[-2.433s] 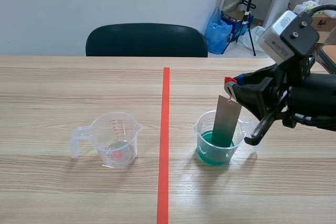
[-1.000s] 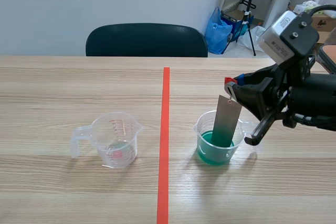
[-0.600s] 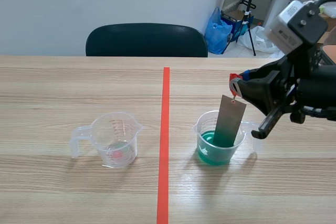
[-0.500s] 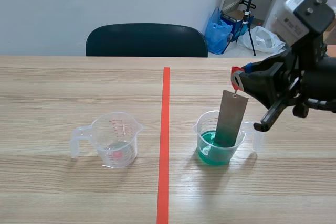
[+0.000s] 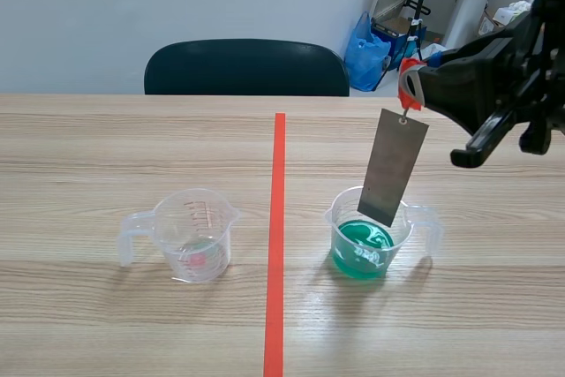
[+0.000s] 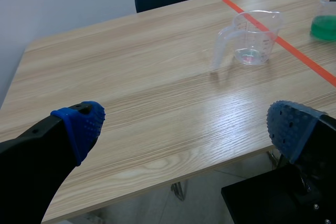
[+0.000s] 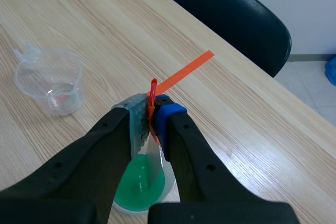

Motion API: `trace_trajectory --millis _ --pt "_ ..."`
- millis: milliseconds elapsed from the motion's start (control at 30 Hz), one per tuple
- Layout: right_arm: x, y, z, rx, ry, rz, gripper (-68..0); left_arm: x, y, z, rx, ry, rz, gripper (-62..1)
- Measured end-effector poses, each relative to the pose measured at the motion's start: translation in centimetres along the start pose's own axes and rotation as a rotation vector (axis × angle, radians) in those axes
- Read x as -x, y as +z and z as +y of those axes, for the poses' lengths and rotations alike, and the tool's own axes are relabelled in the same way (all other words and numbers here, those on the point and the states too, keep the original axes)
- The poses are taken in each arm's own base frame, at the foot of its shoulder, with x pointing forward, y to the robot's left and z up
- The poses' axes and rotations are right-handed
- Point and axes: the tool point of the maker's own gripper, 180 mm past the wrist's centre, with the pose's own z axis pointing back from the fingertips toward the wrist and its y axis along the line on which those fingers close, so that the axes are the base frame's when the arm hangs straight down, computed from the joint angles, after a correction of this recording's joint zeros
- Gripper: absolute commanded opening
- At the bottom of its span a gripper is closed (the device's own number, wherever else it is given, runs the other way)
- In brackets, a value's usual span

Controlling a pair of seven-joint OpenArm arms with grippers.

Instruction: Do the redox reaction experiment

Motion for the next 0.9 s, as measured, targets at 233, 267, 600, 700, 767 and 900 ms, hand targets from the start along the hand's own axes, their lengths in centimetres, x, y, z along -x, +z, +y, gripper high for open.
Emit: trace_trajectory --millis 233,267,600,700,767,900 --pt "-1.2 0.7 -0.4 0.003 -0.032 -0.022 -66.9 0.0 0.0 0.0 0.000 0.000 0.000 1.4" --pt "-1.6 0.8 -0.4 0.003 -0.035 -0.035 -66.9 0.0 0.0 0.0 0.000 0.000 0.000 1.4" --pt "-3.4 1.5 0.0 -0.013 -0.038 -0.067 -66.9 0.0 0.0 0.0 0.000 0.000 0.000 1.4" --pt "-3.8 1.6 0.4 -0.022 -0.028 -0.070 -66.9 0.0 0.0 0.0 0.000 0.000 0.000 1.4" --pt "-4.2 1.6 0.7 -0.028 -0.018 -0.076 -66.9 0.0 0.0 0.0 0.000 0.000 0.000 1.4" --pt "-4.4 1.7 1.2 -0.037 0.000 -0.065 -66.9 0.0 0.0 0.0 0.000 0.000 0.000 1.4"
